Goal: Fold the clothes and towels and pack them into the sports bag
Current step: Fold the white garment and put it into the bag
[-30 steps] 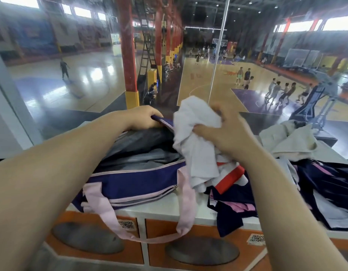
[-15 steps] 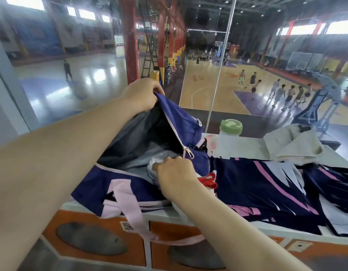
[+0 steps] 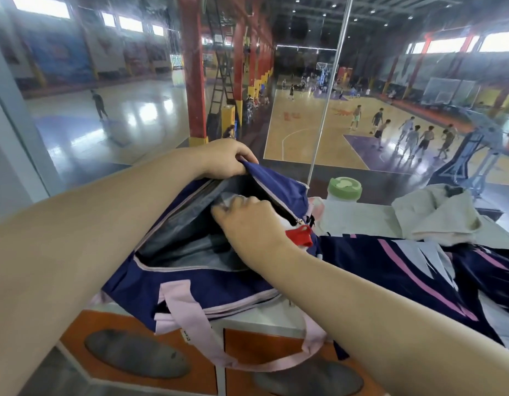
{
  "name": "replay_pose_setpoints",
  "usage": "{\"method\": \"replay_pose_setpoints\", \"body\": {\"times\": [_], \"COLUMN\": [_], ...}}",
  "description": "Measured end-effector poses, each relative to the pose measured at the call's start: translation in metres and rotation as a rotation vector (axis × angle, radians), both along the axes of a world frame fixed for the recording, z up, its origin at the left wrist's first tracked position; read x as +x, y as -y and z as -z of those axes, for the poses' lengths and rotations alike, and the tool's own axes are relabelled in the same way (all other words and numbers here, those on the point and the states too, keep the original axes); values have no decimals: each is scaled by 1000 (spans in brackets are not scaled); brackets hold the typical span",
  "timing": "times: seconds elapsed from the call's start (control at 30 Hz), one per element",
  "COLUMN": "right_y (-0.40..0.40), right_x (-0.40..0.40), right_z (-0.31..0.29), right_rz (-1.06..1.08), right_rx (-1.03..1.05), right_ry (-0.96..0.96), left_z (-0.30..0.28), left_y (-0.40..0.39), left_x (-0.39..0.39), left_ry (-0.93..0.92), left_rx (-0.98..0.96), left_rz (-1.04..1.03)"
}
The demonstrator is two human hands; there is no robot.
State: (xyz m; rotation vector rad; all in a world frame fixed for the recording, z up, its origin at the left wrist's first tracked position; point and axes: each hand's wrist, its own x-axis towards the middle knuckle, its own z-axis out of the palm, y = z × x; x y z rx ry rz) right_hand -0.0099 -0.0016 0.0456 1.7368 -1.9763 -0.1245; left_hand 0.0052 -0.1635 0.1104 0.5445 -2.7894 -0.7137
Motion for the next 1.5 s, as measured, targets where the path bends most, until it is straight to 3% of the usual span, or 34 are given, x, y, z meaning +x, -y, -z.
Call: {"method": "replay_pose_setpoints", "body": {"times": [0.1, 0.33, 0.43, 0.6, 0.7, 0.8, 0.93, 1.1, 1.2, 1.5], "right_y": [20, 61, 72, 82, 80, 73, 53, 40, 51, 66], "right_x": [-6, -22, -35, -62, -69, -65, -65, -75, -72, -66], "right_z": [13, 41, 47, 49, 62, 66, 63, 61, 61, 60], "right_rz": [-24, 37, 125, 323, 327, 349, 179, 213, 260, 346], "right_rx": [74, 160, 160, 43, 97, 161, 166, 326, 393, 323], "right_ry": [-158, -272, -184, 191, 170, 276, 426, 168, 123, 24], "left_z": [5, 5, 7, 13, 15, 17, 19, 26, 26, 27], "left_y": [1, -8, -8, -3, -2, -1, 0, -2, -2, -1], "left_x": [-2, -4, -4, -5, -5, -6, -8, -11, -11, -12], "left_ry": [-31, -91, -125, -178, -204, -215, -239, -259, -243, -243], "left_rx": [-23, -98, -114, -138, -121, -113, -102, -114, -114, -99], "left_rz": [1, -25, -41, -61, -60, -75, -86, -95, -90, -73]}}
